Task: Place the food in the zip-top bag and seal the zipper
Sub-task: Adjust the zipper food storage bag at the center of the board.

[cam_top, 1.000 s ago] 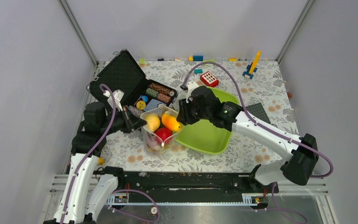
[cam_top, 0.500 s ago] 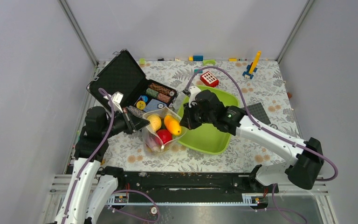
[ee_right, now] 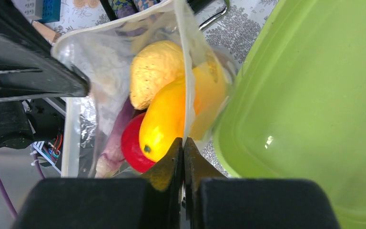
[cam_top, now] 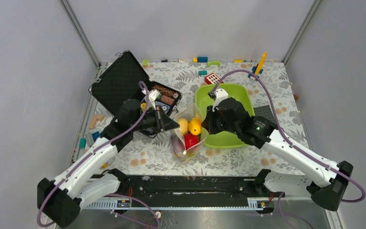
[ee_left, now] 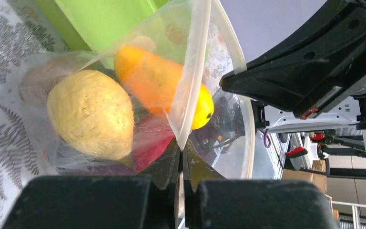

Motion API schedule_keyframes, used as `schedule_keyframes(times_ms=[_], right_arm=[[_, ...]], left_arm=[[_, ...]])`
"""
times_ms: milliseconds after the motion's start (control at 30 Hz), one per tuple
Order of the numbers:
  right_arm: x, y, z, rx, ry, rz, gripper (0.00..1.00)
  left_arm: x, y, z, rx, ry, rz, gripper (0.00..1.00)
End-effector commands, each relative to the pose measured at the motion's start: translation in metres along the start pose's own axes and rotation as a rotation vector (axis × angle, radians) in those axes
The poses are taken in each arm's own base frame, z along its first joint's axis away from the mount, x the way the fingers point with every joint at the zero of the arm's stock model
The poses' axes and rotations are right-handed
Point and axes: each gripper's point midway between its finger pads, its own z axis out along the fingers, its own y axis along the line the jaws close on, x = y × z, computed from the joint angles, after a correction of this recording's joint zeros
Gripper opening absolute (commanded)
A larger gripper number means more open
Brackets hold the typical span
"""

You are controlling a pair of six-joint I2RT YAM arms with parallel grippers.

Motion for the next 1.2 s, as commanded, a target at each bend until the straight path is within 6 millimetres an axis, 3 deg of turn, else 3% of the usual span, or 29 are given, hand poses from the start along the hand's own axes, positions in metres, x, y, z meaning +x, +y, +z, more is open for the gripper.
schedule_keyframes(times_ms=[0,100,133,233,267,300,500,600,733,900,1167], right_arm=[[-0.013,-0.005,-0.008,0.027,-0.065,0.031,0.00],[-0.014,0.000,-0.001,0.006,-0.066,0.058,0.00],[-0.015,0.002,0.002,-0.001,-0.071,0.077,0.00],[-0.027,0.005,0.009,0.010,-0.107,0.143,0.00],[-0.032,0.004,0.011,0.024,-0.129,0.169,0.00],[-0.038,0.000,0.013,0.058,-0.152,0.208,0.00],[-0.056,-0.017,0.028,0.175,-0.246,0.340,0.00],[-0.066,-0.025,0.032,0.225,-0.282,0.386,0.00],[-0.083,-0.025,0.037,0.239,-0.312,0.421,0.00],[-0.099,-0.030,0.046,0.267,-0.319,0.453,0.00],[-0.099,-0.046,0.055,0.341,-0.297,0.495,0.00]], left_arm=[[-0.038,-0.046,0.015,0.156,-0.080,0.118,0.00],[-0.041,-0.047,0.024,0.171,-0.067,0.120,0.00],[-0.041,-0.046,0.026,0.167,-0.064,0.120,0.09],[-0.039,-0.044,0.024,0.160,-0.062,0.144,0.48],[-0.037,-0.045,0.020,0.161,-0.060,0.168,0.83],[-0.031,-0.044,0.014,0.153,-0.049,0.190,0.97],[-0.018,-0.018,-0.038,-0.034,-0.206,0.235,0.99],[-0.014,-0.001,-0.053,-0.104,-0.293,0.198,0.99],[-0.003,0.004,-0.052,-0.089,-0.287,0.209,0.99],[0.003,-0.006,-0.040,-0.019,-0.291,0.264,0.99],[0.000,-0.007,-0.020,-0.020,-0.395,0.317,0.97]])
